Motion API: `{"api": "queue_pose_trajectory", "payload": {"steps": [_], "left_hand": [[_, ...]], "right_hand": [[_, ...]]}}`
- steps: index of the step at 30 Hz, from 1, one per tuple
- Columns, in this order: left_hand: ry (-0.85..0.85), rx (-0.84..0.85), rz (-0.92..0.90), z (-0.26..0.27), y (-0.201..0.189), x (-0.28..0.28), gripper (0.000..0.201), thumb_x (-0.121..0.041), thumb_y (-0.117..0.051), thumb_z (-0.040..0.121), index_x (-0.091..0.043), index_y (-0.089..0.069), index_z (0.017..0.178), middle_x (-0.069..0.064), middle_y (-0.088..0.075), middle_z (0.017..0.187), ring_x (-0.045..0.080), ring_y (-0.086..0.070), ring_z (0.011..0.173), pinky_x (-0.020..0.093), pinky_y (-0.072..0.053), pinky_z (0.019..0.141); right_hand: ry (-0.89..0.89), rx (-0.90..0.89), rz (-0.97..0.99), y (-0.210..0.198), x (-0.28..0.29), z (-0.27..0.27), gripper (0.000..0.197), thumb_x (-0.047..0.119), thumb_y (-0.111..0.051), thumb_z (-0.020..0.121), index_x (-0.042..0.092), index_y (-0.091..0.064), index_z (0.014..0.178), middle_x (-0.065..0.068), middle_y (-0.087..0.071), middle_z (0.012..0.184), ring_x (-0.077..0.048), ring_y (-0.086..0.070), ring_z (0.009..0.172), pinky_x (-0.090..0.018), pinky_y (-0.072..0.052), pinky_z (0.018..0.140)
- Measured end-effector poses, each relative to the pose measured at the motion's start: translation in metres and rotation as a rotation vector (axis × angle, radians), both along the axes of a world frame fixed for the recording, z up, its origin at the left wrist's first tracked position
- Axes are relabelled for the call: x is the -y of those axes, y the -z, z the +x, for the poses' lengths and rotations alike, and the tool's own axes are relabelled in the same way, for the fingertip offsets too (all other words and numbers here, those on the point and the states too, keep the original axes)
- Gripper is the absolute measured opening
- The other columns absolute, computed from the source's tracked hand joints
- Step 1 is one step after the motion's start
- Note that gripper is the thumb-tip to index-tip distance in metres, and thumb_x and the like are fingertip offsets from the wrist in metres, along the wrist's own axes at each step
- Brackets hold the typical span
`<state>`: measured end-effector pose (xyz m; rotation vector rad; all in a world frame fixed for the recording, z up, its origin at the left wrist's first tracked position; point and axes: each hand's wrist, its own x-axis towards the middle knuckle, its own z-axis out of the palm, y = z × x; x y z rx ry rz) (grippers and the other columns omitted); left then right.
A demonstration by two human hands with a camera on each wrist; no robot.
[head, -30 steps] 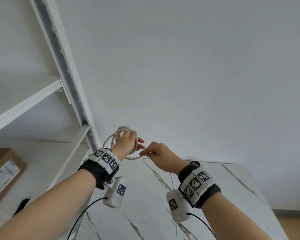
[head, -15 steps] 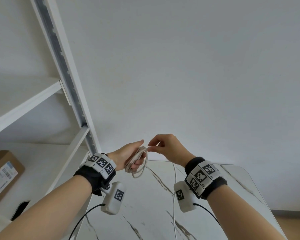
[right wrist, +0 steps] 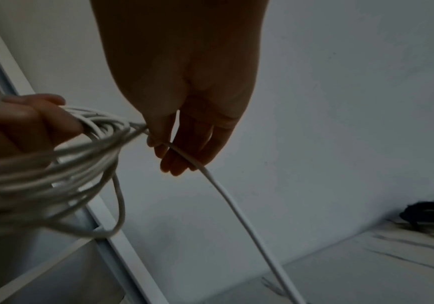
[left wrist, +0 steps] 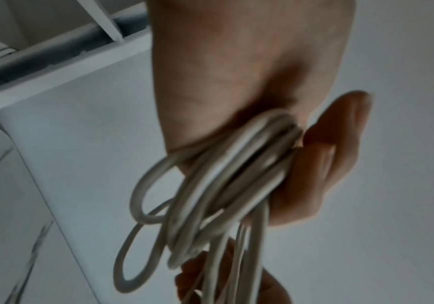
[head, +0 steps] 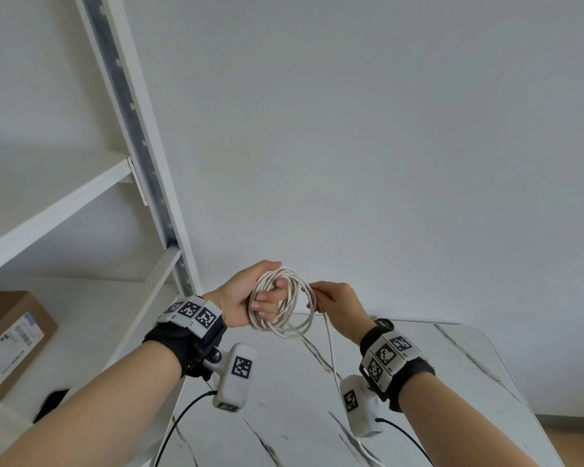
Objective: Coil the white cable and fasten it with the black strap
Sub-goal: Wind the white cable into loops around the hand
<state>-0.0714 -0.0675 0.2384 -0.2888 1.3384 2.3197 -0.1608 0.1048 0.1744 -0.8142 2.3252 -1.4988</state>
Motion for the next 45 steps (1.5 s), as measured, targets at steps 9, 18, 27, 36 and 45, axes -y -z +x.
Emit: {"api": "queue_pose_trajectory", "payload": {"steps": [9,18,27,36,45], "left_hand": [[-0.422,-0.121,0.224,-0.012,-0.003,-0.007,0.041,-0.040,-0.035,0.097,-0.012,-0.043,0.067,-0.003,-0.034,0.043,0.010,-0.033,0.032,0.020,-0.034,0.038],[-0.688,-0.143,0.243,-0.019,-0.010,0.011,0.029,-0.029,-0.043,0.095,-0.011,-0.042,0.072,0.004,-0.041,0.062,0.017,-0.046,0.047,0.027,-0.038,0.063],[-0.723,-0.110,-0.077,-0.023,-0.001,0.015,0.029,-0.024,-0.044,0.099,-0.011,-0.037,0.075,0.007,-0.044,0.061,0.020,-0.043,0.056,0.028,-0.042,0.058],[-0.364,-0.040,-0.426,-0.009,0.026,0.003,0.024,-0.027,-0.044,0.099,-0.009,-0.042,0.083,0.008,-0.051,0.061,0.020,-0.052,0.047,0.029,-0.044,0.053],[0.030,0.106,-0.469,-0.002,0.033,-0.005,0.070,-0.066,-0.019,0.092,-0.006,-0.053,0.083,0.006,-0.049,0.054,0.018,-0.047,0.044,0.024,-0.043,0.048]], "right_hand": [[-0.053,0.167,0.058,0.022,0.009,0.028,0.020,0.009,-0.048,0.094,0.008,-0.066,0.103,0.001,-0.058,0.059,-0.005,-0.053,0.051,-0.018,-0.046,0.061],[-0.173,0.178,0.286,0.031,0.001,0.049,0.020,0.018,-0.040,0.097,0.008,-0.051,0.112,0.002,-0.061,0.066,-0.009,-0.054,0.052,-0.023,-0.048,0.060],[-0.209,-0.093,0.256,0.008,0.007,0.059,0.009,0.023,-0.041,0.097,0.021,-0.049,0.092,0.000,-0.059,0.075,-0.013,-0.044,0.055,-0.028,-0.038,0.056],[-0.122,-0.381,0.098,-0.011,0.014,0.048,0.014,0.016,-0.056,0.091,0.011,-0.067,0.097,-0.007,-0.059,0.089,-0.019,-0.055,0.079,-0.029,-0.045,0.073],[-0.118,-0.323,0.092,-0.029,0.003,0.034,0.013,0.020,-0.070,0.081,0.010,-0.066,0.089,0.011,-0.056,0.078,0.012,-0.050,0.067,-0.007,-0.036,0.062]]}}
